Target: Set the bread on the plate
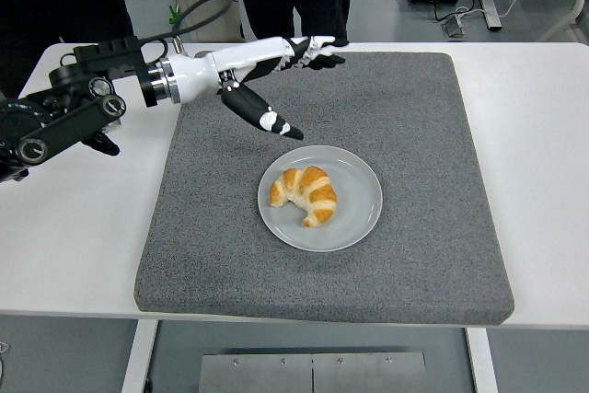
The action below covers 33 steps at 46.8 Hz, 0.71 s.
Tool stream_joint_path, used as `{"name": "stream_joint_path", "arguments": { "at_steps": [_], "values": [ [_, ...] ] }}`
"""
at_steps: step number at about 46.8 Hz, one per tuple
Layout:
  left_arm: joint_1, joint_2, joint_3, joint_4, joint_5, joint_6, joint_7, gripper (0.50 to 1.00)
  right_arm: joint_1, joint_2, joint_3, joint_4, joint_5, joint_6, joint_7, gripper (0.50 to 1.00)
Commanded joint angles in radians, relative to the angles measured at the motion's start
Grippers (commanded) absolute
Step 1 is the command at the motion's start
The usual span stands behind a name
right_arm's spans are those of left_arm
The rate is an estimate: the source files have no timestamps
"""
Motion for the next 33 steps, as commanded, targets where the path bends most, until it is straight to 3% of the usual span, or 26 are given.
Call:
{"name": "stream_joint_path", "arguments": {
  "at_steps": [1,17,27,33],
  "values": [
    [0.0,0.003,-0.01,0.01,-0.082,0.0,0.0,0.952,0.0,0.0,0.0,0.0,0.0,0.0,0.0,1.0],
    [0.011,-0.011,-0.014,0.117,-0.39,0.02,-0.002,0.958,0.0,0.0,0.0,0.0,0.0,0.0,0.0,1.0],
    [0.015,-0.146,-0.017,0.264,-0.518,0.104,-0.003,0.961,0.0,0.0,0.0,0.0,0.0,0.0,0.0,1.0],
    [0.026,-0.192,-0.019,0.34,-0.627,0.116,-0.002,0.965,0.0,0.0,0.0,0.0,0.0,0.0,0.0,1.0]
  ]
}}
